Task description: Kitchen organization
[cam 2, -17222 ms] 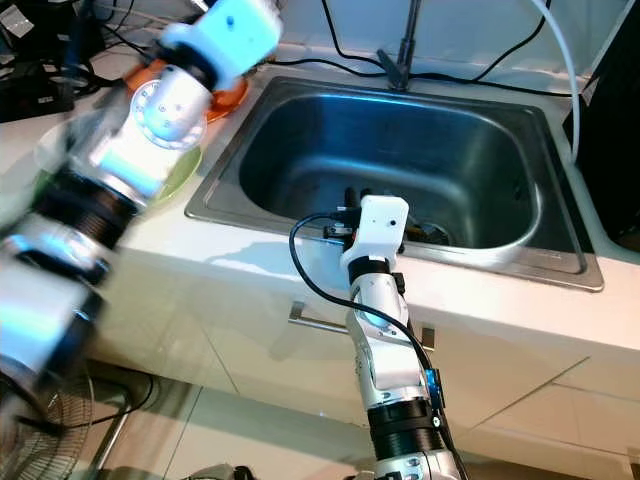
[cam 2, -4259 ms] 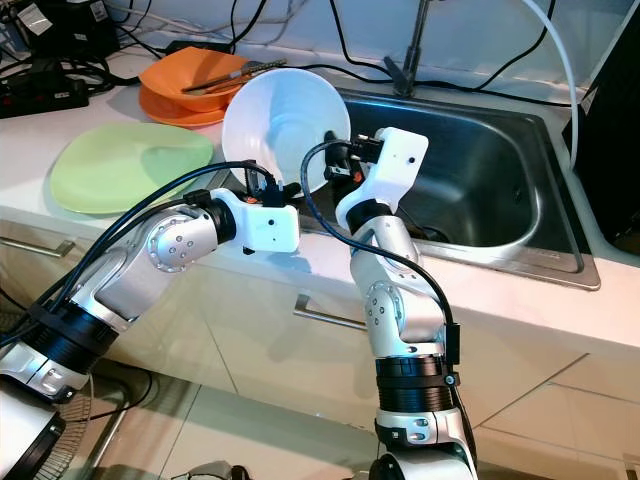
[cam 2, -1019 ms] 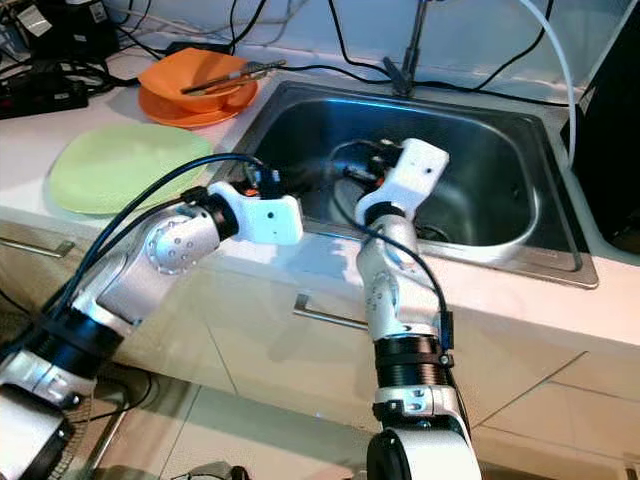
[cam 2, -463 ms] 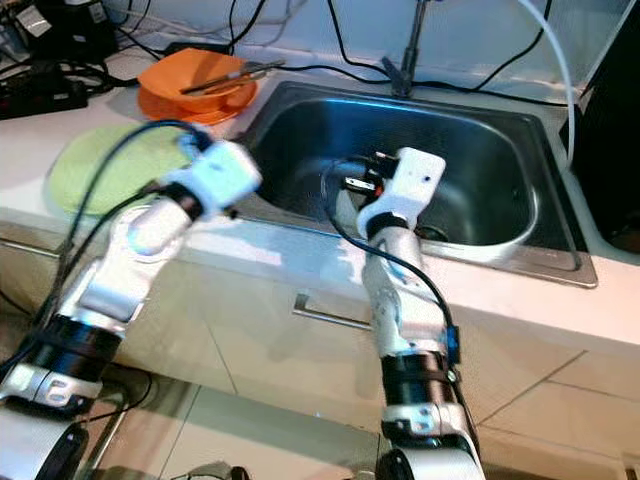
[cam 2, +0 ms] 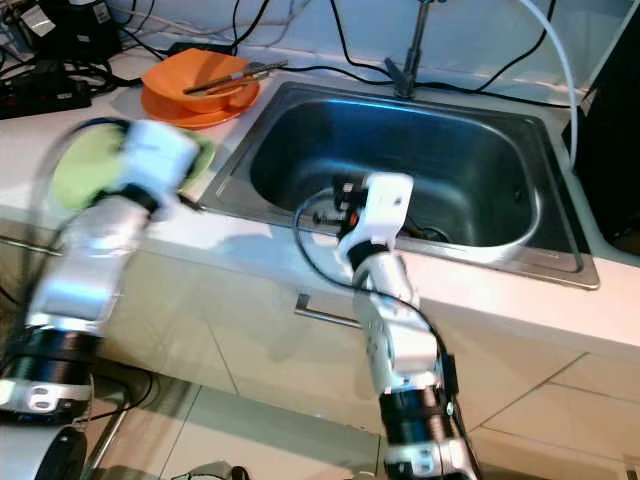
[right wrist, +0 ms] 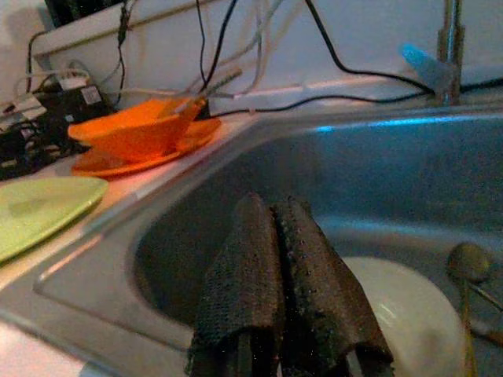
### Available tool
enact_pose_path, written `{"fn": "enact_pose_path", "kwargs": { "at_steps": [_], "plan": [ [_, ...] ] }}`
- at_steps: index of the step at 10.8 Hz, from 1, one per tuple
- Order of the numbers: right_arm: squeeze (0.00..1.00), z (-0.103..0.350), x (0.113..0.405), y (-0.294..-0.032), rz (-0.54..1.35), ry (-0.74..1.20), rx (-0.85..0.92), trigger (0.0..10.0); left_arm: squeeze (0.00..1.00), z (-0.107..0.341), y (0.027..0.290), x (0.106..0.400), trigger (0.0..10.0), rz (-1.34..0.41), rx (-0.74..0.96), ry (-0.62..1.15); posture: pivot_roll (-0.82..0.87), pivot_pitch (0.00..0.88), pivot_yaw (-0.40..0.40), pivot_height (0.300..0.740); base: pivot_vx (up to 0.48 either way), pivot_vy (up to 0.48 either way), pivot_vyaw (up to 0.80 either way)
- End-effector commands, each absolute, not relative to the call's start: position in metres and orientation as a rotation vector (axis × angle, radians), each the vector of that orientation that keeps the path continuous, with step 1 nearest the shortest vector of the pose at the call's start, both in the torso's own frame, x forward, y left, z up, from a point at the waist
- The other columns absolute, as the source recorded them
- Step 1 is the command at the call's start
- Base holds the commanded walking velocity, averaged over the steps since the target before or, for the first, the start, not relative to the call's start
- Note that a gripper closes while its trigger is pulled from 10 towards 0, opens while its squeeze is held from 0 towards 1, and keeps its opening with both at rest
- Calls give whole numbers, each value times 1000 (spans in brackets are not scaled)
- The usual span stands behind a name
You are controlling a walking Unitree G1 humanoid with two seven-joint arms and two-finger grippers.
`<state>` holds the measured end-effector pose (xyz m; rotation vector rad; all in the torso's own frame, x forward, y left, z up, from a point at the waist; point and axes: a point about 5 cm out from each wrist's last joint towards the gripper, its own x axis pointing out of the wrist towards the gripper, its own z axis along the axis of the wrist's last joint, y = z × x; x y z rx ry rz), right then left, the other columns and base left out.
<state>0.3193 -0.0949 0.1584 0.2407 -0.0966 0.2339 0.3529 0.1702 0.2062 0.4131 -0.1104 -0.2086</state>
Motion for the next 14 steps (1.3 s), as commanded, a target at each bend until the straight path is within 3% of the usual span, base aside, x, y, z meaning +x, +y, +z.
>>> {"fn": "enact_pose_path", "kwargs": {
  "at_steps": [1, 3, 5, 8, 9, 14],
  "plan": [
    [0, 159, 317, -94, 239, -95, 229, 10000, 1000, 205, 178, 351, 10000, -180, 354, -89, -61, 8, 27, 740, 0, 0, 0],
    [0, 156, 315, -93, 241, -88, 229, 10000, 1000, 205, 184, 349, 10000, -155, 277, -69, -56, 2, 25, 740, 0, 0, 0],
    [0, 150, 310, -80, 269, -62, 237, 10000, 1000, 212, 229, 342, 10000, -23, 135, -17, -39, 0, 15, 740, 0, 0, 0],
    [0, 148, 310, -78, 278, -55, 237, 10000, 1000, 209, 251, 330, 10000, 77, -55, 20, -31, 0, 11, 740, 0, 0, 0],
    [0, 147, 310, -79, 278, -52, 235, 10000, 0, 204, 252, 324, 10000, 89, -168, 74, -31, 0, 8, 740, 0, 0, 0],
    [0, 146, 311, -82, 276, -43, 233, 10000, 0, 185, 255, 313, 10000, 117, -470, 222, -28, 22, 5, 740, 0, 0, 0]
  ]
}}
